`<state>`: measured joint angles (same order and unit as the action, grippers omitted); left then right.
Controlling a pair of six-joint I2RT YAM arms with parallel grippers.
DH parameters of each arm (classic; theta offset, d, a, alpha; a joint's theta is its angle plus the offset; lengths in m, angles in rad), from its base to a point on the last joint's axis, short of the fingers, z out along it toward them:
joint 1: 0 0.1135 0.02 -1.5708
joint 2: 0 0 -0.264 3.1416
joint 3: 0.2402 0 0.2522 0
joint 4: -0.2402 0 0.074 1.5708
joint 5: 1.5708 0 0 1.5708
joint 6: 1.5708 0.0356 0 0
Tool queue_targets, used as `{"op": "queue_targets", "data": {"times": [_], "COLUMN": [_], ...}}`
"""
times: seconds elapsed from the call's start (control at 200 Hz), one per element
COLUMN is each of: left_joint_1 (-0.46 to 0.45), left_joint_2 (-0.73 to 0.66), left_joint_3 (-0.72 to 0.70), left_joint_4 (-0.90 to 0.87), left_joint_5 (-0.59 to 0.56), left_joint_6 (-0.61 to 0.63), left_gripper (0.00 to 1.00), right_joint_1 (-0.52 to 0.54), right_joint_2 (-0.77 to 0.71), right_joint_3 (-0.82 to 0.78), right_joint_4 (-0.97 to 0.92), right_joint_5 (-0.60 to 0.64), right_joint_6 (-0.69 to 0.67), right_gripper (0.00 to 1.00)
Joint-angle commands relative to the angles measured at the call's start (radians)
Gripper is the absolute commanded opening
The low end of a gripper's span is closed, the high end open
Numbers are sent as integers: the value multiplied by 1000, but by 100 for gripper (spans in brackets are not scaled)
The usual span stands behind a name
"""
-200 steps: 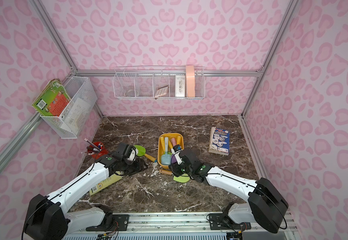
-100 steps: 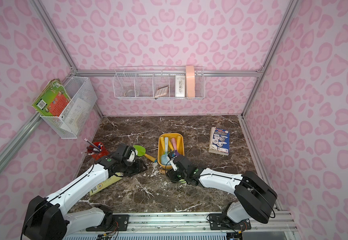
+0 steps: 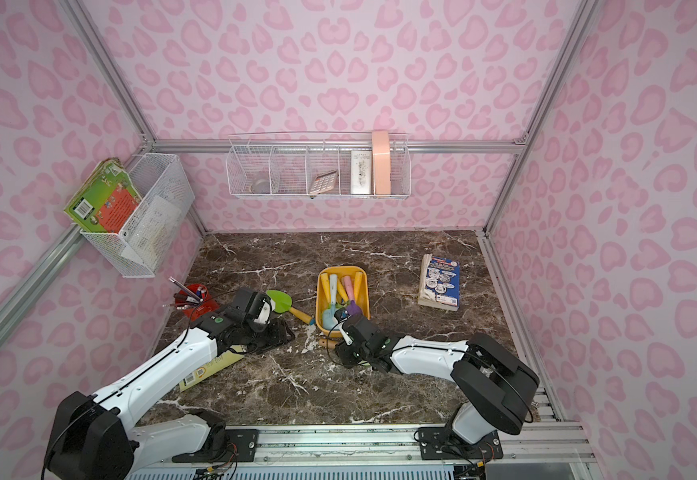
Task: Put the shovel into the storage box
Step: Pick up the shovel from the center of the board.
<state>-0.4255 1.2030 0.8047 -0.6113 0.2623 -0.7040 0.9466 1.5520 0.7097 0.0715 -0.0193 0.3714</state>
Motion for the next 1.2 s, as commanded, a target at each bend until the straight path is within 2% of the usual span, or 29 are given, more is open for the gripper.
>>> {"op": "queue_targets", "data": {"times": [0.0, 0.33, 0.53, 0.945, 1.195], "left_joint_1": [1, 1, 0, 1, 2], "left_joint_2": [1, 1, 0, -12, -16], "left_joint_3": [-4, -13, -16, -19, -16], "left_joint_4": [-2, -1, 1, -4, -8], "left_joint_5": [-8, -11, -13, -21, -25], "left_joint_6": [-2, -5, -5, -7, -12], "left_gripper": [55, 55, 55, 55, 55], "right_joint_1": [6, 31, 68, 102, 118], "right_joint_2": [11, 68, 95, 160, 183], "right_joint_3": [13, 40, 71, 123, 149], "right_joint_4": [20, 7, -40, -85, -90], "right_joint_5": [31, 26, 69, 129, 115], "right_joint_6": [-24, -51, -64, -84, -87], "right_gripper": [50, 48, 46, 36, 27]}}
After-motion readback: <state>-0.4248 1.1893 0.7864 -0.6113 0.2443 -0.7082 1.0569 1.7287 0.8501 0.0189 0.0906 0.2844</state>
